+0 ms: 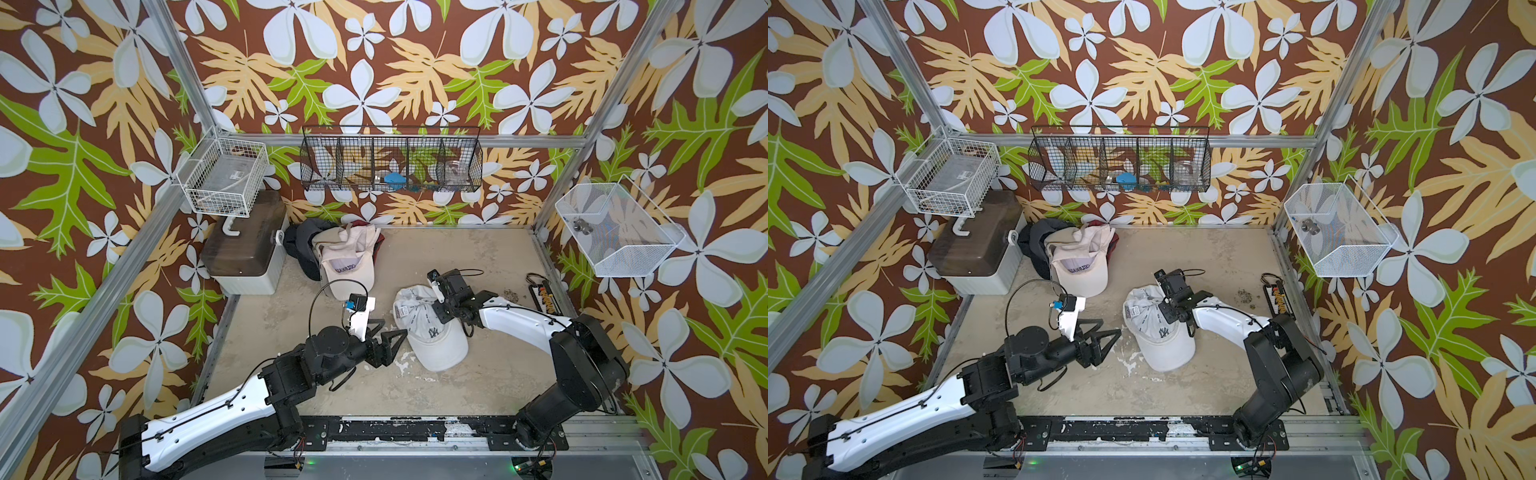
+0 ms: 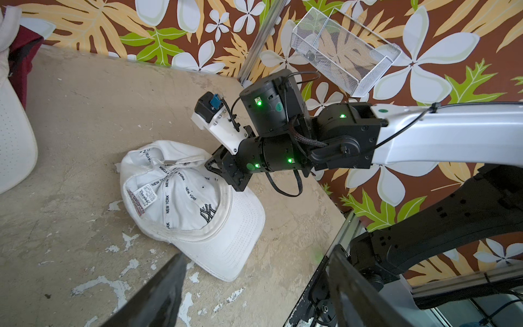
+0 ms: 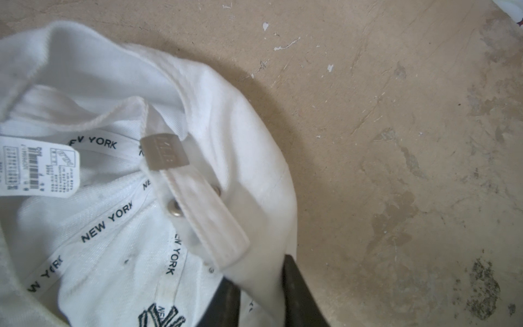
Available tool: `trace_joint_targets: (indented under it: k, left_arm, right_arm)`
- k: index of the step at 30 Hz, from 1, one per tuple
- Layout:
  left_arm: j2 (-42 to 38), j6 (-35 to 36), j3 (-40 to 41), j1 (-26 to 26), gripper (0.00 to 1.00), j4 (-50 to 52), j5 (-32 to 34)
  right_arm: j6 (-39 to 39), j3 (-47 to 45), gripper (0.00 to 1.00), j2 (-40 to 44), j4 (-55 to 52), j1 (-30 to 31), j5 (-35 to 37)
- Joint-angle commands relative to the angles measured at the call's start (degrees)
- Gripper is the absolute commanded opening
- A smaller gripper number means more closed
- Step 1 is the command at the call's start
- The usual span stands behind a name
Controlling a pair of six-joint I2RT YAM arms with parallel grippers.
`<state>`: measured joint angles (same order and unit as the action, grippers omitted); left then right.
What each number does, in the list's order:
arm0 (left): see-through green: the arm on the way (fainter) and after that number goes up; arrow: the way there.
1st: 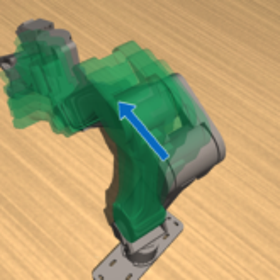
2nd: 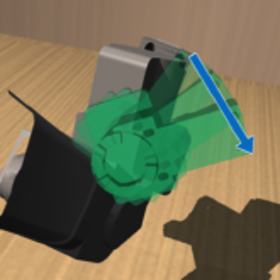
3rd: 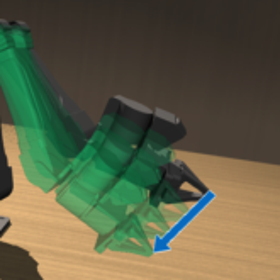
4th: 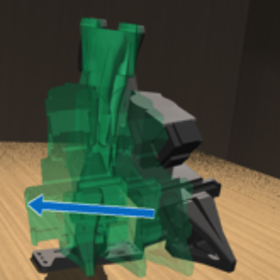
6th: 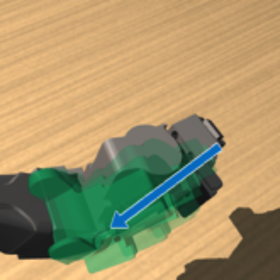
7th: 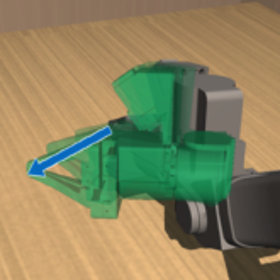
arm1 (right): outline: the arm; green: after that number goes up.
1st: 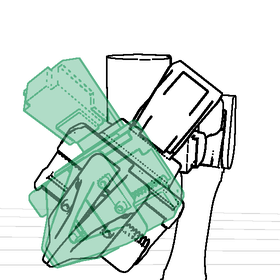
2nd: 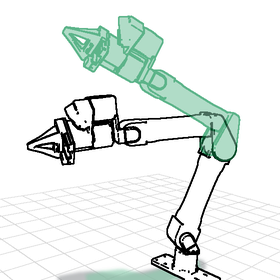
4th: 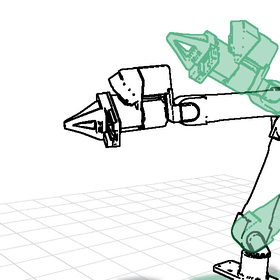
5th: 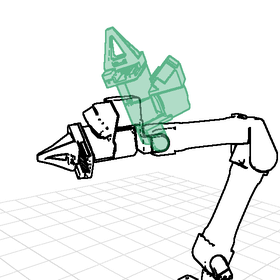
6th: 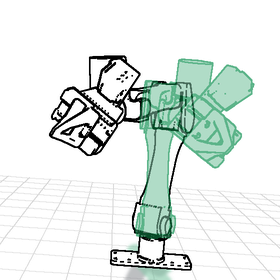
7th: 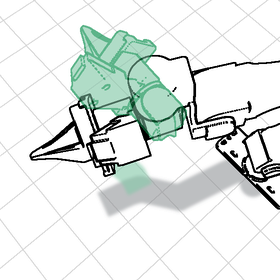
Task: Open the adjustable buckle of the baseball cap
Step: Pick up the baseball cap from the center of the board.
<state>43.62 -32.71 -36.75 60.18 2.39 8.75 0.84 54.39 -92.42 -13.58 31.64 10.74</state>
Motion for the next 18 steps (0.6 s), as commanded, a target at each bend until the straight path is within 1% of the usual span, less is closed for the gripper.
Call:
trace_joint_targets:
  k: [1, 5, 7, 13, 16, 18]
  left_arm:
    - [-0.03, 0.22, -0.05, 0.03, 0.8, -0.1, -0.14]
    - [0.0, 0.09, -0.25, 0.1, 0.8, -0.17, -0.23]
    - [0.13, 0.03, -0.64, 0.11, 0.8, -0.18, -0.55]
    - [1.8, 0.68, -3.52, 0.15, 0.79, -0.45, -2.59]
    - [3.34, 1.14, -5.39, 0.54, 0.79, -0.54, -3.38]
    - [4.31, 1.45, -6.58, 0.96, 0.79, -0.72, -3.47]
  right_arm:
    - [0.25, -0.92, 0.07, 1.5, 1.82, 0.02, -0.12]
    - [1.48, -3.82, 0.04, 6.75, 3.69, 0.09, -2.89]
    - [2.49, -5.59, 0.03, 11.46, 4.76, 0.09, -5.05]
    - [4.54, -12.31, 0.03, 28.92, 11.88, 0.74, -17.26]
    - [6.04, -14.1, 0.04, 35.46, 13.72, 1.36, -22.25]
    - [6.7, -14.33, 0.04, 38.04, 13.53, 1.82, -23.83]
